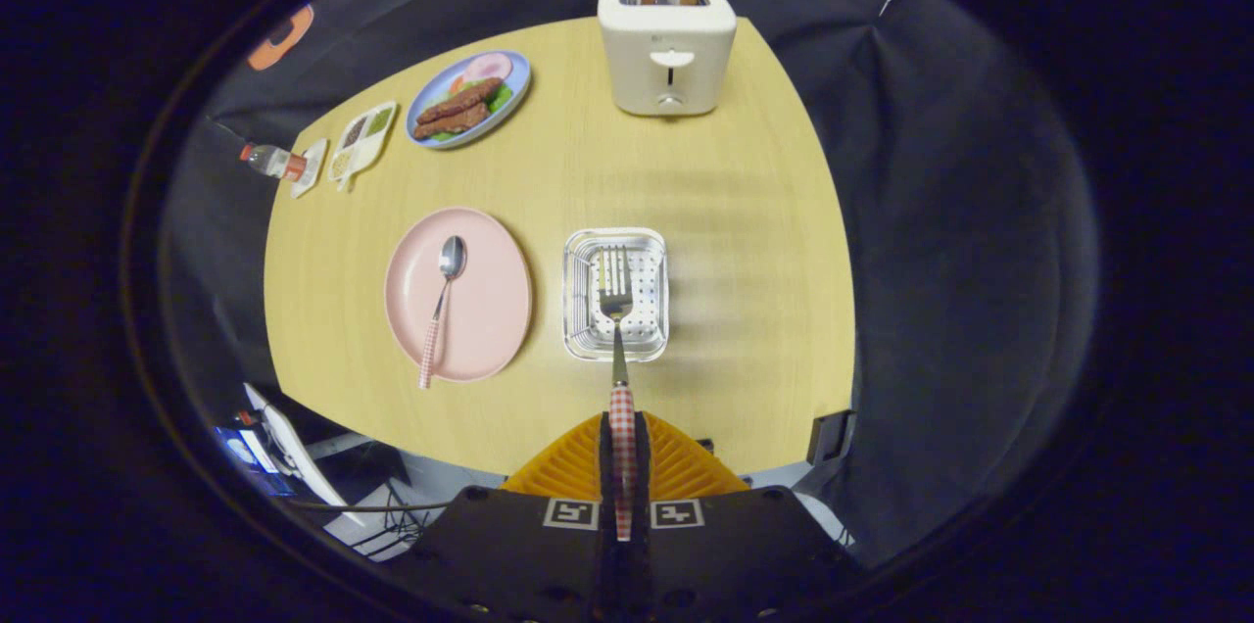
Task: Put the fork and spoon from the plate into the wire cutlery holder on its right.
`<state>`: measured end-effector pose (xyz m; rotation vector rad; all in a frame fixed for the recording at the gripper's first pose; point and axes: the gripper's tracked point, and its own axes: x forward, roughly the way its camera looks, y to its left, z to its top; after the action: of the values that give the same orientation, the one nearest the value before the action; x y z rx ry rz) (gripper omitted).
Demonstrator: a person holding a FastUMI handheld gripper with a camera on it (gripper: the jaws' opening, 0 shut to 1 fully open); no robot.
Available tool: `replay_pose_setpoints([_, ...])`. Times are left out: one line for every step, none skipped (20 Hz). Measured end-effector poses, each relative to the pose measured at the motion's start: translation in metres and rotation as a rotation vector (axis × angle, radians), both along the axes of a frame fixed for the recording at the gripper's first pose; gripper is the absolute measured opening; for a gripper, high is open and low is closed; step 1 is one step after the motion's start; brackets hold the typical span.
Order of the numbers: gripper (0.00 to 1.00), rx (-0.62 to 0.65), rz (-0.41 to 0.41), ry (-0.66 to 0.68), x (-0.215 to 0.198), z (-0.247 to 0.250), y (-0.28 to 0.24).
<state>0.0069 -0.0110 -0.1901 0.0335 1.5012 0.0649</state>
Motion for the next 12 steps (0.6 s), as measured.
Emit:
replay_pose_setpoints([0.05, 0.008, -0.008, 0.037, 0.000, -0.006, 0.001])
replay_pose_setpoints([0.05, 0.009, -0.019, 0.074, 0.001, -0.011, 0.001])
replay_pose_setpoints([0.04, 0.009, -0.039, 0.109, 0.002, -0.016, -0.001])
replay_pose_setpoints([0.04, 0.007, -0.055, 0.138, 0.006, -0.021, -0.001])
replay_pose_setpoints([0.04, 0.005, -0.065, 0.153, 0.009, -0.024, -0.002])
replay_pose_setpoints([0.04, 0.000, -0.071, 0.167, 0.013, -0.028, -0.002])
replay_pose_setpoints([0.04, -0.009, -0.079, 0.181, 0.016, -0.031, -0.004])
replay_pose_setpoints([0.04, -0.019, -0.093, 0.201, 0.017, -0.033, -0.004])
replay_pose_setpoints([0.04, -0.022, -0.106, 0.211, 0.019, -0.035, -0.004])
replay_pose_setpoints([0.04, -0.020, -0.113, 0.221, 0.023, -0.038, -0.003])
replay_pose_setpoints([0.06, -0.020, -0.117, 0.221, 0.024, -0.040, -0.002])
replay_pose_setpoints([0.06, -0.021, -0.118, 0.220, 0.027, -0.040, -0.002])
